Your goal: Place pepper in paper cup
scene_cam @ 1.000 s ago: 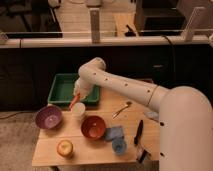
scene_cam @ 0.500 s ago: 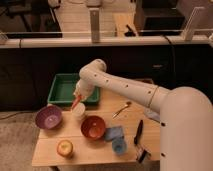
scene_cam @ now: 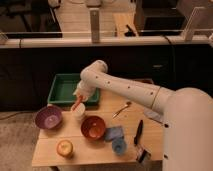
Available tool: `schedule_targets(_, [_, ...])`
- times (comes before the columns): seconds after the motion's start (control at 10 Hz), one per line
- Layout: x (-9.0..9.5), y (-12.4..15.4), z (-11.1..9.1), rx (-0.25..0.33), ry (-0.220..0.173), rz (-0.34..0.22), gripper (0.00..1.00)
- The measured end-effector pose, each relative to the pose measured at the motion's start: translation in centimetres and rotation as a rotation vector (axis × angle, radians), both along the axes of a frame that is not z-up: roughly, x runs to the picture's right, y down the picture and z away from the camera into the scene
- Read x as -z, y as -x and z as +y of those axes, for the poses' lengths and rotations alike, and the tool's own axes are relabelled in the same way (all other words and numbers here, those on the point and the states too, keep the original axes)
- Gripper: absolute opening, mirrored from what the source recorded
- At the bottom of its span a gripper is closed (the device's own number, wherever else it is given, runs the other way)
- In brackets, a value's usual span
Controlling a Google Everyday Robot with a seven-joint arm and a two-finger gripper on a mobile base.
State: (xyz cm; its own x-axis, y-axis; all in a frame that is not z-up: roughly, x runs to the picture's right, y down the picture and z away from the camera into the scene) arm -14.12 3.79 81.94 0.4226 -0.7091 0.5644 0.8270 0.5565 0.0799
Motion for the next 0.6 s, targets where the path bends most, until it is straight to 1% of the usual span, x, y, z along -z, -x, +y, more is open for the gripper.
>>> schedule_targets(0.2, [0.06, 0.21, 0.1, 0.017, -0.013, 0.008, 0.11])
schedule_targets(0.4, [0.1, 0.17, 0.12, 0.02, -0.024, 0.017, 0.31])
schedule_targets(0.6, [0.14, 0.25, 0.13, 0.025, -0.028, 0.02, 0.48])
